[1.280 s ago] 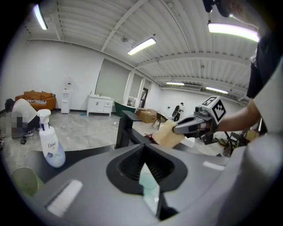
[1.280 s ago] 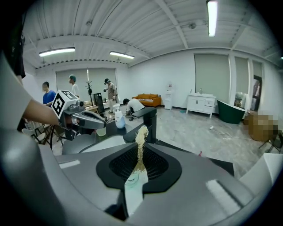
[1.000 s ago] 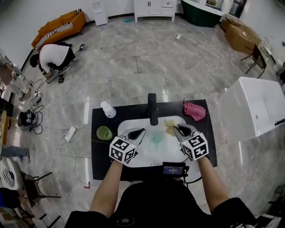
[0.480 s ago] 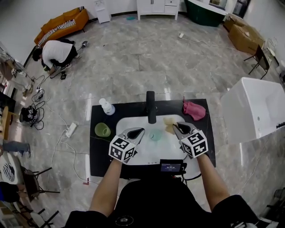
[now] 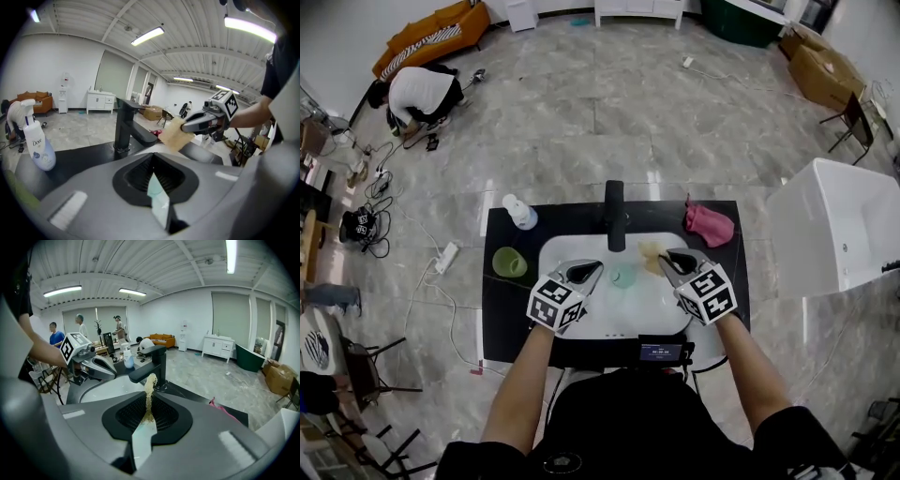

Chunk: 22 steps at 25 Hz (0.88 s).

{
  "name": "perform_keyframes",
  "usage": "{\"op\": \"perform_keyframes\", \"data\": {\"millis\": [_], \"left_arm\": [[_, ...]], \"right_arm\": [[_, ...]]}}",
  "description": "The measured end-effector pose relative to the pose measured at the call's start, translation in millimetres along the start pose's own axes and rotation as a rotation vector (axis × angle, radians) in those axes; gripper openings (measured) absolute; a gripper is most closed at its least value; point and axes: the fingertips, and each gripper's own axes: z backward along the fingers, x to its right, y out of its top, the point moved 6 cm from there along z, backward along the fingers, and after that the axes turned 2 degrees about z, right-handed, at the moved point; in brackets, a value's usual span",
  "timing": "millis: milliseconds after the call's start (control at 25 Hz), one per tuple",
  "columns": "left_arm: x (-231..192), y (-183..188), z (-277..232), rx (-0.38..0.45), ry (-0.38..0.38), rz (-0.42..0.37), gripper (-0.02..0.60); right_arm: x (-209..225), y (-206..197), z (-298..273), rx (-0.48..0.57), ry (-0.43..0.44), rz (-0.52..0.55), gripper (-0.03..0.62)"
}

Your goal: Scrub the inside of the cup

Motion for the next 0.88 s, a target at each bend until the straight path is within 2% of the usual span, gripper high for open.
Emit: {"op": "perform_keyframes", "data": {"millis": [80,240,360,480,640,880], "left_arm": [[-1.5,-4.9,-9.1,-0.039,-0.006,-0.016,0.018],[-4.9,-19.7,-31.3,-0.122,-0.021,-0.075,0.122],[-1.3,-40.1,-49.2,-0.196,-0.052,-0.127,0.187],[3.0,-61.4,-64.3,-0.266,-0.089,-0.169,0.28],[5.0,-88.5,-85.5,-0.323,-0.105,-0.202,0.37],[5.2,-116.7,-112.8,-0.383,-0.131,-0.238,0.4]], "right_arm": [[0.6,-3.4,-7.3,-0.03,0.03,0.027,0.039],[2.9,-13.8,-27.4,-0.078,0.072,0.044,0.038],[0.4,-26.9,-43.0,-0.103,0.099,0.026,0.039],[-1.7,-33.8,-57.2,-0.119,0.117,-0.008,0.039],[-6.3,-41.0,-72.7,-0.138,0.151,-0.035,0.038],[-20.1,-53.4,-93.8,-0.175,0.202,-0.042,0.04]]}}
